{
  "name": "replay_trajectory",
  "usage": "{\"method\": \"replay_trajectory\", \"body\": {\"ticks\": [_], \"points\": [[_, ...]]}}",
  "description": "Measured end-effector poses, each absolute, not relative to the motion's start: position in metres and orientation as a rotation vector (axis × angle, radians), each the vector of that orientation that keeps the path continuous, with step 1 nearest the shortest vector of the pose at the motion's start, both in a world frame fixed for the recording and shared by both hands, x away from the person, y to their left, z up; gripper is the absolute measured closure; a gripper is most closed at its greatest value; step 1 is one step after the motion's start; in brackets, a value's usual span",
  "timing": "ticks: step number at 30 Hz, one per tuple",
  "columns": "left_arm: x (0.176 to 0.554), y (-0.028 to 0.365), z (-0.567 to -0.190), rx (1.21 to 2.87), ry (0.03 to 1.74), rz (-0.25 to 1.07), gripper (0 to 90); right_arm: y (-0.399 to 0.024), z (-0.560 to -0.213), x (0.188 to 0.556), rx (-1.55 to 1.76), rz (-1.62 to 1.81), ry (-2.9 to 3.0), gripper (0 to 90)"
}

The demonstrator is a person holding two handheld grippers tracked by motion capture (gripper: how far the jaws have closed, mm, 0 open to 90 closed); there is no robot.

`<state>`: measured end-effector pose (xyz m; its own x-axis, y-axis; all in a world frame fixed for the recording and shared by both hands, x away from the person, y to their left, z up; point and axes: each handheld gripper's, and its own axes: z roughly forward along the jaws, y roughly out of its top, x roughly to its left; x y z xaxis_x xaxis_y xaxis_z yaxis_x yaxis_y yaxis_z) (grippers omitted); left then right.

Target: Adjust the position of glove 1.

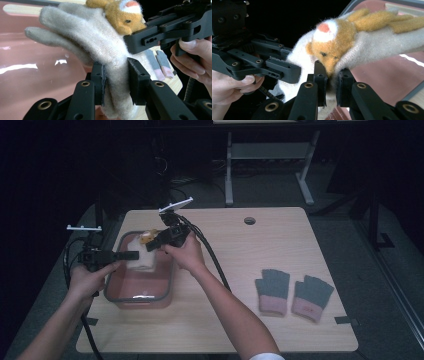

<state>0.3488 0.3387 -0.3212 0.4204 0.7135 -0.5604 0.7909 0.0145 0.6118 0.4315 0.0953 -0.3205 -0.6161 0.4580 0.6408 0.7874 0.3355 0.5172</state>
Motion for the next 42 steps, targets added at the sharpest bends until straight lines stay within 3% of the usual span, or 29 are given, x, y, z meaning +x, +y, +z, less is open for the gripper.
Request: {"method": "replay_trajectory", "body": {"ticks": [30,42], "points": [[0.350,0.341,-0.380,1.817,1.475,-0.144,68.9,0.117,-0.396,0.440,-1.135,-0.972,-2.188,79.4],[0.350,0.336,-0.395,1.870,1.529,-0.121,69.0,0.119,-0.396,0.439,-1.149,-0.906,-2.268,76.1]]}}
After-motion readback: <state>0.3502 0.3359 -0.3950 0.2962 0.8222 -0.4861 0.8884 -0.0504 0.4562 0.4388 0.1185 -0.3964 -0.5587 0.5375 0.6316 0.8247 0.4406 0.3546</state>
